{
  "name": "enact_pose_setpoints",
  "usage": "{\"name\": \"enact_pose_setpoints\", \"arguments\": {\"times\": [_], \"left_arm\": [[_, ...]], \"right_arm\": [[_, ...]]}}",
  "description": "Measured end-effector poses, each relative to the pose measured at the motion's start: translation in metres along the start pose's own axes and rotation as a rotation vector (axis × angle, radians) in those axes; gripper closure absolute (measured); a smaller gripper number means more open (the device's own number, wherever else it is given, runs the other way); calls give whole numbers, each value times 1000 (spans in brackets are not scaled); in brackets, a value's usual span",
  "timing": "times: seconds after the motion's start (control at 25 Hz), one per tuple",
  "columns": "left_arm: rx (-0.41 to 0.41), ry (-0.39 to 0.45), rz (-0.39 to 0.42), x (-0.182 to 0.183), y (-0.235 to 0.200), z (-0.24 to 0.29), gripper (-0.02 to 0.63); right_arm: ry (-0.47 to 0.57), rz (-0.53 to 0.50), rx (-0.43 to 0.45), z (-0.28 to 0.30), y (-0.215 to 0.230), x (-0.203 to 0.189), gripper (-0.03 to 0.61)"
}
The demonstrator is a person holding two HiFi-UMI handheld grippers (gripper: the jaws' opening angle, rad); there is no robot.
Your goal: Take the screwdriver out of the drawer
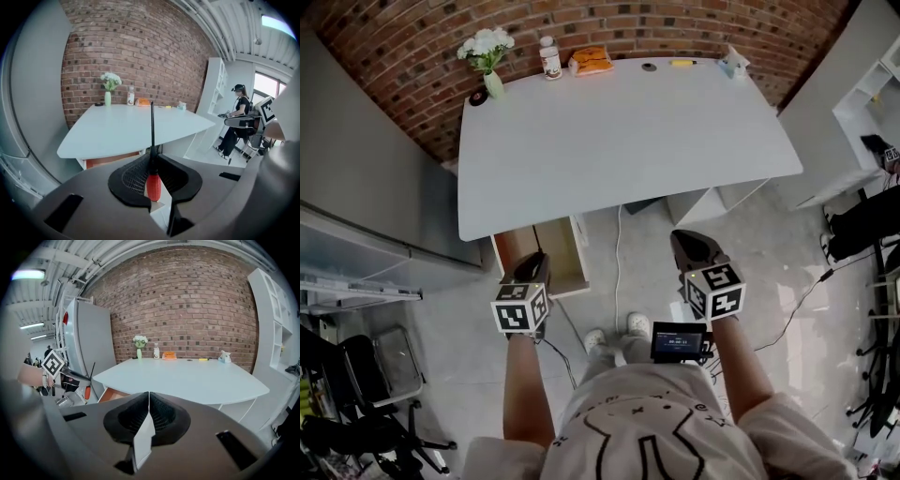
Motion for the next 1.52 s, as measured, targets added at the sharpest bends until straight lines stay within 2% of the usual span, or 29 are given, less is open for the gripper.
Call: {"name": "enact_pose_setpoints", "arguments": {"times": [0.4,0.76,1.04,1.24,1.52], "left_arm": [[21,198,67,55,13,-49,551],[31,357,157,95,32,-82,551],[43,469,173,109,42,-100,551],[54,531,192,110,49,-104,551],[76,573,211,114,57,-114,551]], "right_arm": [[167,-144,5,-33,-15,65,558],[277,-235,20,-59,-26,94,558],[382,-245,3,-75,-36,101,560],[383,-285,21,-79,-47,95,560],[409,-267,-4,-89,-44,92,560]]}}
Point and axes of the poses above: the fingertips, and each gripper's own axes: z forward along the fingers, y to its right, x out of its top, the point moved 5 cm from there along -z, backward along the fingers, and after that the axes turned 1 degree about z, right-handed, at the moved point
